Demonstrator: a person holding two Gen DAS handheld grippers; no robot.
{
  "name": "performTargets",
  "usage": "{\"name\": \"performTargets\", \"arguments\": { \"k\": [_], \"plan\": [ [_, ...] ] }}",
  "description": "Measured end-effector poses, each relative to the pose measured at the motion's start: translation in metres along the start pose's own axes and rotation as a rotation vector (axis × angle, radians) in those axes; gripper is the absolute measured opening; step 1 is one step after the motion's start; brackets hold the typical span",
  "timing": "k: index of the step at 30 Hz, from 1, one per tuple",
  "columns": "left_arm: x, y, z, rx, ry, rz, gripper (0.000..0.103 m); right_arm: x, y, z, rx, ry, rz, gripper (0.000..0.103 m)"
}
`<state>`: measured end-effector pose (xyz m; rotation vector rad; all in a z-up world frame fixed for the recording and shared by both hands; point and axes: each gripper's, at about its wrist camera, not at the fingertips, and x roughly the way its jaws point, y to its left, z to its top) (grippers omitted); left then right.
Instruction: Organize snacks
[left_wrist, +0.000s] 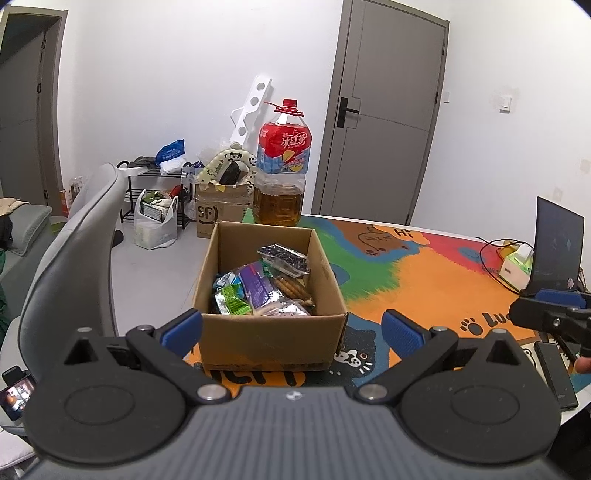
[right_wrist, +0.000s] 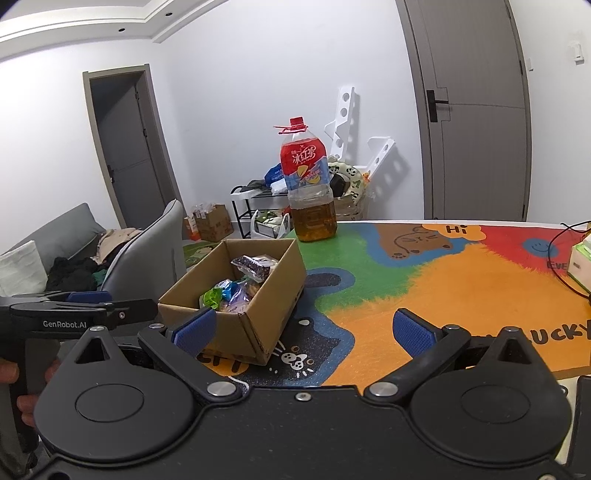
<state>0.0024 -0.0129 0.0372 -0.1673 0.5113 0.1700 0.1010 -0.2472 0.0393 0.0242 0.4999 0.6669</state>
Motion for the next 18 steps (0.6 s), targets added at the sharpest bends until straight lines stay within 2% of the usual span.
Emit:
{"name": "performTargets", "arguments": {
  "k": [18],
  "plan": [
    [0.0001, 0.0031, 0.0, -0.002, -0.005, 0.001, 0.103, -0.0011, 0.0005, 0.0002, -0.001, -0.007, 0.0, 0.103]
  ]
}}
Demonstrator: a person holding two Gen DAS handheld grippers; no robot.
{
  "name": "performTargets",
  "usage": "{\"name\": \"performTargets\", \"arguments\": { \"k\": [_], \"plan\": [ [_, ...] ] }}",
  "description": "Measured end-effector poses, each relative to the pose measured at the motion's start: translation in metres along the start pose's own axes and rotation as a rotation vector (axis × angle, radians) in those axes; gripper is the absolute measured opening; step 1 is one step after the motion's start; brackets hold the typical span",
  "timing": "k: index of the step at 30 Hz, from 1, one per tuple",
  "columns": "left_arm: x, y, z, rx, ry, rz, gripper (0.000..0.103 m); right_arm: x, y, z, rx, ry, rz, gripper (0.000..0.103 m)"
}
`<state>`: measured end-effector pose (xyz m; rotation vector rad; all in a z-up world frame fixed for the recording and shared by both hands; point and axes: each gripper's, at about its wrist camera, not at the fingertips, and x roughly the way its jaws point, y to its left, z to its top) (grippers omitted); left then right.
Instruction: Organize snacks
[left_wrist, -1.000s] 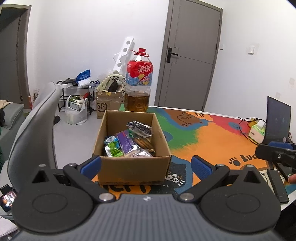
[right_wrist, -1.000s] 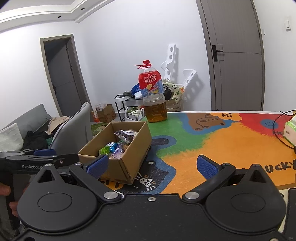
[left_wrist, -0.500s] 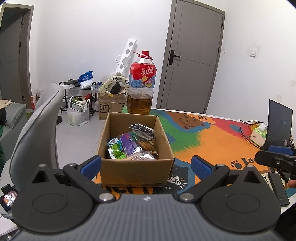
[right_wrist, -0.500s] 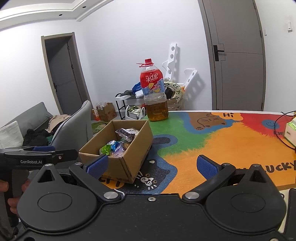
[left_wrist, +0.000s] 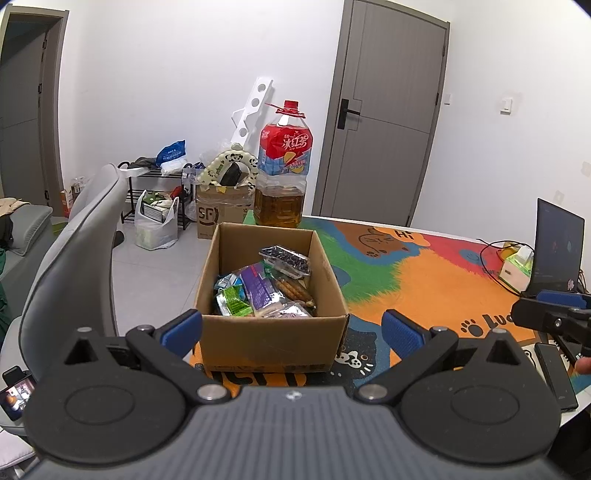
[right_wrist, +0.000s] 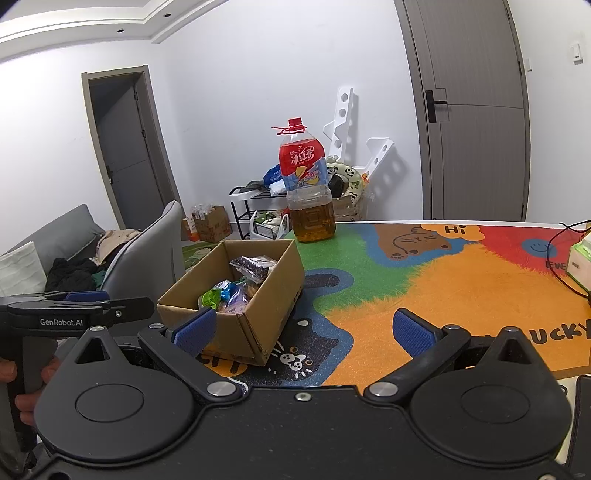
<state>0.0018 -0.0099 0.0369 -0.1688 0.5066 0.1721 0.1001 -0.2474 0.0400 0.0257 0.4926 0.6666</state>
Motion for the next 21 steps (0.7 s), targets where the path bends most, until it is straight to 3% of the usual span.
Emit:
{"name": "performTargets", "arguments": {
  "k": [21],
  "plan": [
    [0.0006, -0.0037, -0.001, 0.007, 0.005, -0.009, 0.102, 0.001, 0.0013, -0.0015, -0.01, -0.004, -0.005, 0.103]
  ]
}}
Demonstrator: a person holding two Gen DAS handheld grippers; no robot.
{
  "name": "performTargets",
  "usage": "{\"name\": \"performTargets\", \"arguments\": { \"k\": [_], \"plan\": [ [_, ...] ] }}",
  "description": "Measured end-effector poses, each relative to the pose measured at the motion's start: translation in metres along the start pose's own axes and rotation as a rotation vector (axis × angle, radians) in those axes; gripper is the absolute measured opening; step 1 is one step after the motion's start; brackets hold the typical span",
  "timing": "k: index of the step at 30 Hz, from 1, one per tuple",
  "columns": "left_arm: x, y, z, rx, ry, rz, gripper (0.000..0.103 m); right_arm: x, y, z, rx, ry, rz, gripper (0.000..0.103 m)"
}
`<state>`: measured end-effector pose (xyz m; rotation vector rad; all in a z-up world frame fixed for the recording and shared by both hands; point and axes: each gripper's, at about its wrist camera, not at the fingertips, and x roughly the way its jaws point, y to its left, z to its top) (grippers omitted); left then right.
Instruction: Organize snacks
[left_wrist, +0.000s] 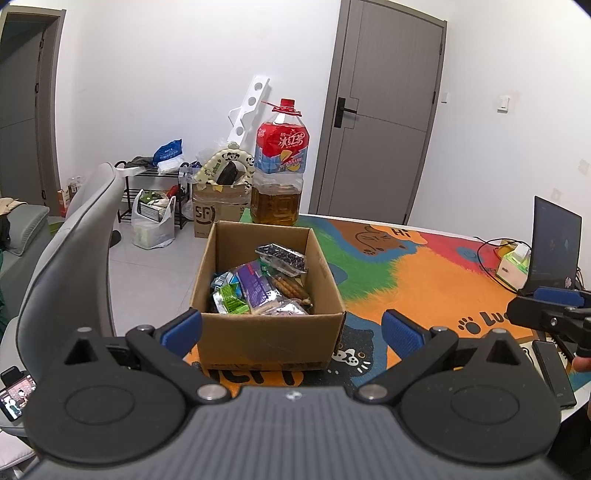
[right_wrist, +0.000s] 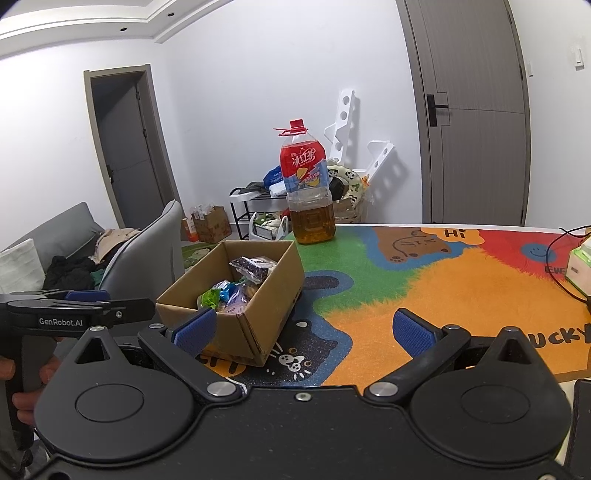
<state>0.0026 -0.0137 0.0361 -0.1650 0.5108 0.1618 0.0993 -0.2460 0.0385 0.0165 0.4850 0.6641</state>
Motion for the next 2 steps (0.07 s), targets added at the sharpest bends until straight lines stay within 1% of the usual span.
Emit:
{"name": "performTargets", "arguments": {
  "k": [2],
  "plan": [
    [0.0002, 0.0001, -0.0001, -0.002, 0.0, 0.001, 0.102, -0.0001, 0.0001, 0.0, 0.001, -0.002, -0.003, 0.103]
  ]
}}
